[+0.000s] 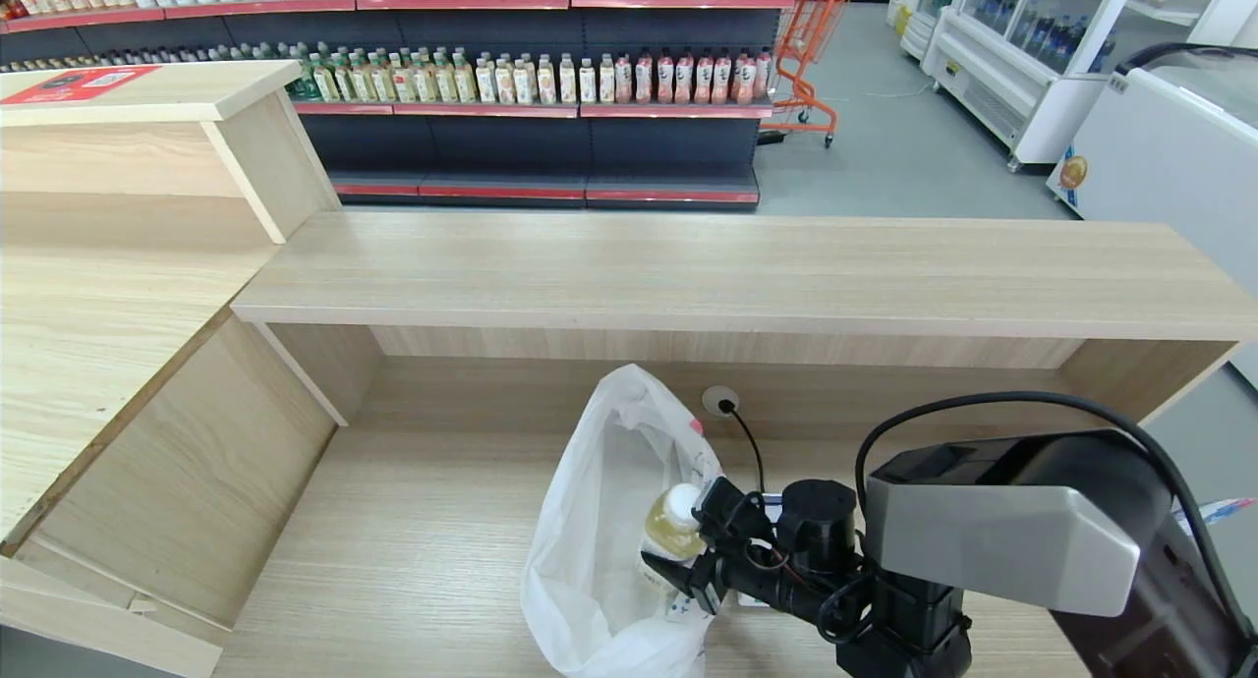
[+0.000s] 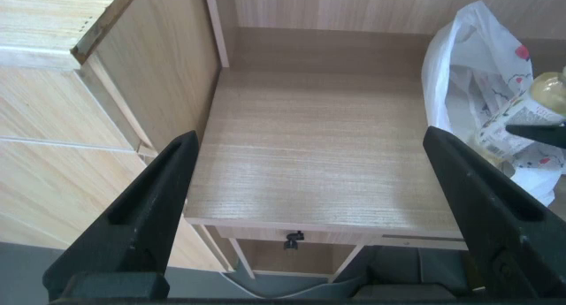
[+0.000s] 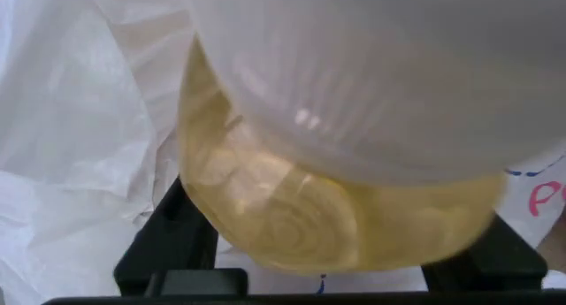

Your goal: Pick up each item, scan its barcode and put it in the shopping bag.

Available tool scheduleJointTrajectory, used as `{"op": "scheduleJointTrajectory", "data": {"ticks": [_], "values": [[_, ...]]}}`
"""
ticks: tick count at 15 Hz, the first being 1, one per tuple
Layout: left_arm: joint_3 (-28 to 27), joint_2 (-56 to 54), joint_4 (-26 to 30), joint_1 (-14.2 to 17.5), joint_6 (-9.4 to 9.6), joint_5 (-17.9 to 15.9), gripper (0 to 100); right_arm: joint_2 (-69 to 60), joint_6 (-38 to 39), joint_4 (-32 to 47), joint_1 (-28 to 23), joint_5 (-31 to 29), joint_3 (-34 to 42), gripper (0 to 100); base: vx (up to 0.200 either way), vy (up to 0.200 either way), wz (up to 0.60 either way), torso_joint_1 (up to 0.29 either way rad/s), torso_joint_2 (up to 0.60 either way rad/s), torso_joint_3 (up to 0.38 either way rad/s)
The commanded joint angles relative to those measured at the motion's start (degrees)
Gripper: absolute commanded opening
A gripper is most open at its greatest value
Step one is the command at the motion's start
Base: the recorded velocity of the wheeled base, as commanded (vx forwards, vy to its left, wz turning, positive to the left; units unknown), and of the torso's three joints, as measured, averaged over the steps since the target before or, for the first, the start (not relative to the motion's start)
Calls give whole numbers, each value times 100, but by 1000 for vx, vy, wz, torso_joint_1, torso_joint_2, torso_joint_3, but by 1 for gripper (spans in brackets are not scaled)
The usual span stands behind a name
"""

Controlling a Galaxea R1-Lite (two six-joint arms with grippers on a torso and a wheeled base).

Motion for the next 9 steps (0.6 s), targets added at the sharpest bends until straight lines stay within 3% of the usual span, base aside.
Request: {"op": "scheduleJointTrajectory", "data": {"ticks": [1, 6, 9], "values": [[0, 0, -1, 1, -2, 1, 100, 17, 26, 34, 16, -5, 23, 100, 0, 0, 0, 0, 0, 0], [0, 0, -1, 1, -2, 1, 100, -801, 667, 96, -187, -14, 128, 100, 0, 0, 0, 0, 0, 0], [0, 0, -1, 1, -2, 1, 100, -1512, 834, 650, -969, -5, 594, 100, 0, 0, 0, 0, 0, 0]]}}
